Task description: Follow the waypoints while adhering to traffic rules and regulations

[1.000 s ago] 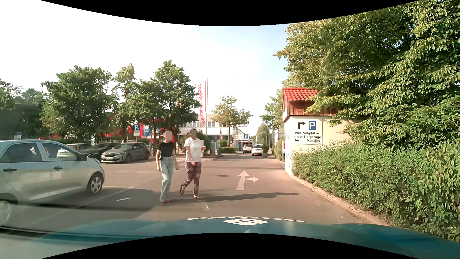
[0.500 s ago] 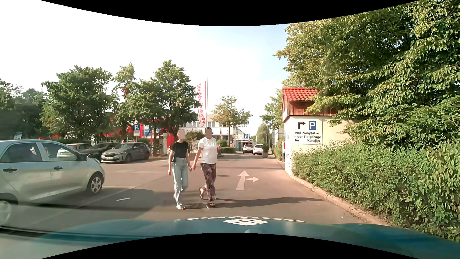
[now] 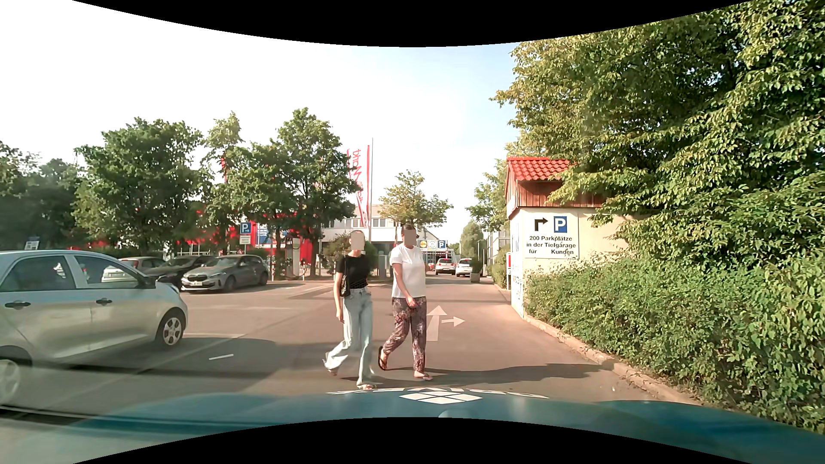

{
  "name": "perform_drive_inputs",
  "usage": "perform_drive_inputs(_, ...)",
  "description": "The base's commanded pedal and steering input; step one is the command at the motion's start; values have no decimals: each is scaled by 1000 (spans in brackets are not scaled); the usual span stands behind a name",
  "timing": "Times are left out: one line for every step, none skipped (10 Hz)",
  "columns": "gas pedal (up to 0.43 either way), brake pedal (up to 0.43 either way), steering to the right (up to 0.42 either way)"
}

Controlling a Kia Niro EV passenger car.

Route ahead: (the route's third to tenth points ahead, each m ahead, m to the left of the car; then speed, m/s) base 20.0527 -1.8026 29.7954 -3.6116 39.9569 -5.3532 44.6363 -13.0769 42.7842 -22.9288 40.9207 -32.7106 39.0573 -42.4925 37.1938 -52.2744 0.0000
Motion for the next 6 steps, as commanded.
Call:
perform_drive_inputs(0,262,-1)
perform_drive_inputs(0,256,7)
perform_drive_inputs(0,262,9)
perform_drive_inputs(0,262,9)
perform_drive_inputs(0,262,9)
perform_drive_inputs(0,262,9)
